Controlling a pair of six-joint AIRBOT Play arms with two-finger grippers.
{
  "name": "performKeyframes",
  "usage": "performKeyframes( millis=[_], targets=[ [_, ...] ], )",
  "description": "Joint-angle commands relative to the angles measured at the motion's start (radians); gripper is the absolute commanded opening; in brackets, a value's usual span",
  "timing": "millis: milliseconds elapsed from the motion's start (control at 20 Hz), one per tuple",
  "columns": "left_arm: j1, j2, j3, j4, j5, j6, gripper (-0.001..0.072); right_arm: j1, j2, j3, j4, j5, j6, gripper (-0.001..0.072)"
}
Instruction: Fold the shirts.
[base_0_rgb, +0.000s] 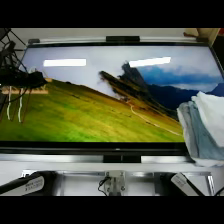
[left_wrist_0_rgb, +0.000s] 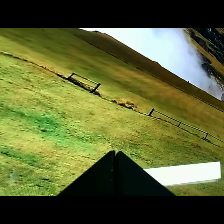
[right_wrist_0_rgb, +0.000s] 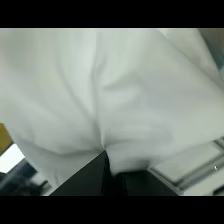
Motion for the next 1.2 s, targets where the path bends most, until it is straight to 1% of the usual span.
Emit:
performKeyframes(
  millis=[0,50,100,150,200,300,350,400,450,550,600,650,700,750,800,850,900,1000,1100,1150],
  targets=[
    [0.0,-0.001,0.0,0.001,0.001,0.001,0.0034,-0.001,0.009,-0.168,-0.174,-0.018,-0.008,0.0081],
    [0.0,-0.001,0.0,0.0,0.001,0.001,0.0034,-0.001,0.009,-0.19,-0.183,-0.069,-0.012,0.0251],
    [-0.001,-0.001,0.0,0.0,0.001,0.001,0.0034,-0.001,0.009,-0.195,-0.161,-0.11,-0.037,0.0601],
    [-0.001,-0.001,0.0,0.0,0.001,0.001,0.0034,-0.001,0.009,-0.192,-0.14,-0.134,-0.068,0.0647],
    [-0.002,-0.001,0.0,0.001,0.001,0.002,0.0034,-0.001,0.009,-0.181,-0.141,-0.145,-0.08,0.0646],
    [-0.007,-0.001,0.0,0.002,0.001,0.041,0.0034,0.001,0.009,-0.111,-0.14,-0.187,-0.11,0.0647],
    [-0.018,-0.001,0.003,0.02,0.0,0.062,0.0033,0.02,0.009,-0.045,-0.13,-0.232,-0.125,0.0646],
    [-0.042,-0.003,0.013,0.081,-0.006,0.064,0.0032,0.054,0.009,0.027,-0.097,-0.286,-0.133,0.0646],
    [-0.079,-0.008,0.035,0.179,-0.024,0.052,0.0032,0.11,0.009,0.106,-0.039,-0.369,-0.131,0.0646],
    [-0.19,-0.041,0.111,0.456,-0.094,-0.034,0.0032,0.277,0.009,0.21,0.071,-0.538,-0.127,0.0643],
    [-0.247,-0.064,0.15,0.584,-0.137,-0.063,0.0032,0.381,0.008,0.23,0.099,-0.607,-0.127,0.0573],
    [-0.3,-0.094,0.184,0.673,-0.186,-0.092,0.0033,0.507,0.005,0.23,0.104,-0.66,-0.121,0.0499],
    [-0.336,-0.12,0.204,0.687,-0.227,-0.11,0.0047,0.634,-0.016,0.23,0.105,-0.664,-0.075,0.0525],
    [-0.365,-0.142,0.208,0.679,-0.254,-0.157,0.0356,0.73,-0.055,0.23,0.105,-0.627,0.068,0.069],
    [-0.389,-0.165,0.208,0.674,-0.291,-0.225,0.0698,0.81,-0.113,0.23,0.123,-0.555,0.181,0.0702],
    [-0.407,-0.188,0.206,0.669,-0.342,-0.245,0.0716,0.863,-0.17,0.23,0.155,-0.49,0.183,0.0693],
    [-0.415,-0.204,0.194,0.648,-0.374,-0.245,0.0716,0.912,-0.225,0.23,0.18,-0.424,0.18,0.0692],
    [-0.411,-0.212,0.148,0.563,-0.363,-0.245,0.0716,0.986,-0.296,0.23,0.192,-0.355,0.174,0.0691],
    [-0.406,-0.204,0.124,0.49,-0.32,-0.245,0.0716,1.042,-0.326,0.23,0.189,-0.347,0.174,0.069],
    [-0.407,-0.198,0.123,0.479,-0.29,-0.245,0.0716,1.057,-0.328,0.23,0.178,-0.352,0.171,0.069]
  ],
)
